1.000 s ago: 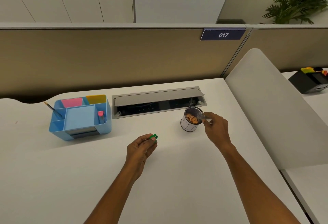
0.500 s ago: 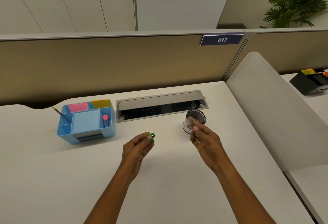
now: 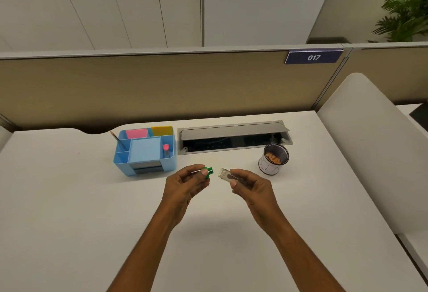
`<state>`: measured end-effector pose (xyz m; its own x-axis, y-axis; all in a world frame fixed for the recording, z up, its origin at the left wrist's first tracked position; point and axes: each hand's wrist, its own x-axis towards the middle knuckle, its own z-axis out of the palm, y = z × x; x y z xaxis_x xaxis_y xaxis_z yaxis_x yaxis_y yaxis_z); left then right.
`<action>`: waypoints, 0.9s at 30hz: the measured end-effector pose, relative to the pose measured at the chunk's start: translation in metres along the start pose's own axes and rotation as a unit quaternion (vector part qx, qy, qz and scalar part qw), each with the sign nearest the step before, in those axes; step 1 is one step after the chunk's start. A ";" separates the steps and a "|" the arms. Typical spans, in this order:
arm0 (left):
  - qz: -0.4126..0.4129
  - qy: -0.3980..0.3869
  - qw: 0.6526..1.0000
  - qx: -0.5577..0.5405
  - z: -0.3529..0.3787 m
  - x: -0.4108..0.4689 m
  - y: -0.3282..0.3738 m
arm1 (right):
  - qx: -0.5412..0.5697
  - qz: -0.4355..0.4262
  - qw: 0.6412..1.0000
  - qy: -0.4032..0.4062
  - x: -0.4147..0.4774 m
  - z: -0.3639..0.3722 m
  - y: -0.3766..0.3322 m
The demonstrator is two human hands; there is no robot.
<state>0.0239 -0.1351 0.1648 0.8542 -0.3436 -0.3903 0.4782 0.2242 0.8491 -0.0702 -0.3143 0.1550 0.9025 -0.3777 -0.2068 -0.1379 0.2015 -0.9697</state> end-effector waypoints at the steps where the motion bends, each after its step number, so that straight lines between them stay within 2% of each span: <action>1: 0.003 0.000 1.000 0.002 -0.002 -0.003 0.001 | -0.017 -0.006 1.000 -0.003 -0.002 0.004 0.001; 9: 0.017 0.005 0.999 0.040 -0.025 -0.026 0.005 | -0.065 -0.046 0.996 -0.027 -0.016 0.026 0.000; 27: 0.007 0.017 0.999 0.047 -0.058 -0.061 -0.003 | -0.158 -0.117 0.979 -0.057 -0.044 0.057 0.021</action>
<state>-0.0180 -0.0624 0.1651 0.8674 -0.3095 -0.3895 0.4470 0.1413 0.8833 -0.0893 -0.2417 0.1508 0.9616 -0.2734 0.0237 -0.0252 -0.1742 -0.9844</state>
